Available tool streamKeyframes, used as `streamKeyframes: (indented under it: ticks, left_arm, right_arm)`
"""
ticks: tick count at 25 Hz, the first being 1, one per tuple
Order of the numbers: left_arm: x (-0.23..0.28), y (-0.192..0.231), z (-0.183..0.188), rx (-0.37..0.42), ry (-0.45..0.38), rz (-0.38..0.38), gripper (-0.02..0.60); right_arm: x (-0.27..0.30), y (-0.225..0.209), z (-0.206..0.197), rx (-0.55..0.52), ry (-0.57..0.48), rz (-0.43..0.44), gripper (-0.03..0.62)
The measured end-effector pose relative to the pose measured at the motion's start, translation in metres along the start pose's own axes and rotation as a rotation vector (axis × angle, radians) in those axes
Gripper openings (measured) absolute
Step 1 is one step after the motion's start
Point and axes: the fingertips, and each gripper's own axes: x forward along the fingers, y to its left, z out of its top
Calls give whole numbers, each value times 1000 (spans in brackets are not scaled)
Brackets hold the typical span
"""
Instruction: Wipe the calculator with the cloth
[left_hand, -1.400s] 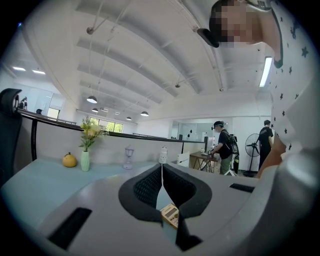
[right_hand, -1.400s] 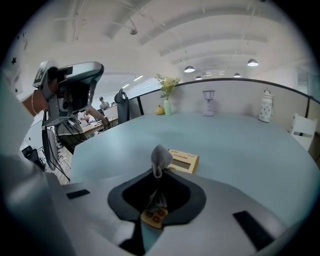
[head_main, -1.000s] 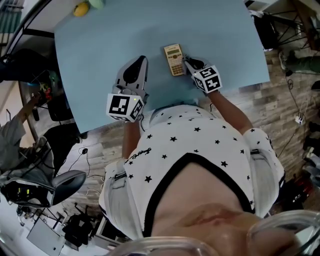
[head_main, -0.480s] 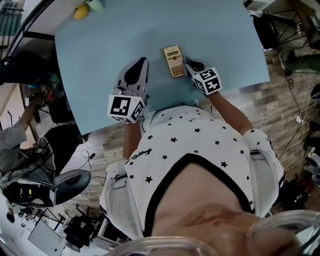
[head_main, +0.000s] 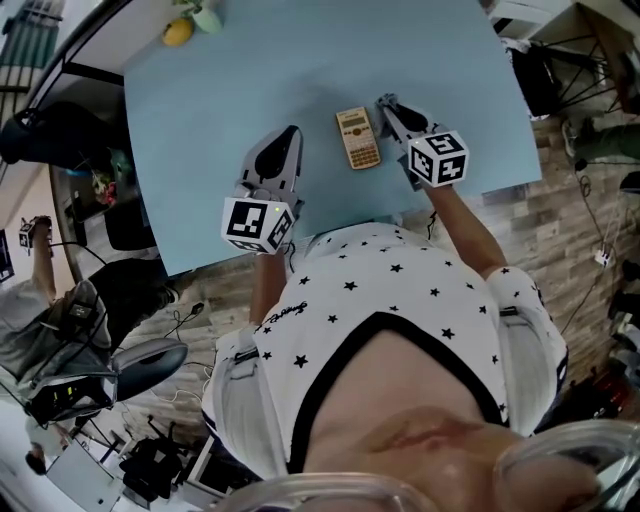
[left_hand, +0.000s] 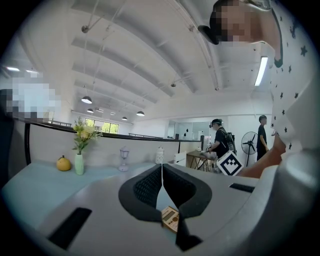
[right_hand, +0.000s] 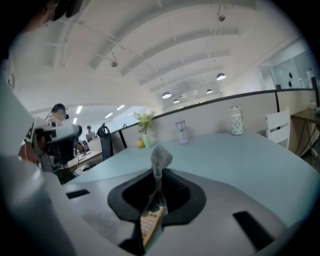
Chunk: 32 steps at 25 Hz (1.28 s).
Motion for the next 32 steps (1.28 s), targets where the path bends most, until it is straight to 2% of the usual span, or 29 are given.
streamKeyframes:
  ticks: [4, 8, 12, 18, 32]
  left_arm:
    - [-1, 6, 3, 10, -4, 24, 31]
    - [-7, 8, 2, 9, 3, 48, 31]
    - [-9, 10, 2, 9, 3, 63, 31]
    - [-13, 11, 5, 17, -5, 73, 31]
    - [-18, 14, 5, 6, -7, 85, 31]
  right_arm:
    - [-7, 15, 51, 12, -143, 57, 38]
    - [-15, 38, 78, 7, -212, 130, 38]
    - [-17, 54, 83, 13, -221, 189, 38]
    - [-13, 65, 80, -8, -202, 229, 38]
    - [-11, 78, 76, 5, -182, 270, 38]
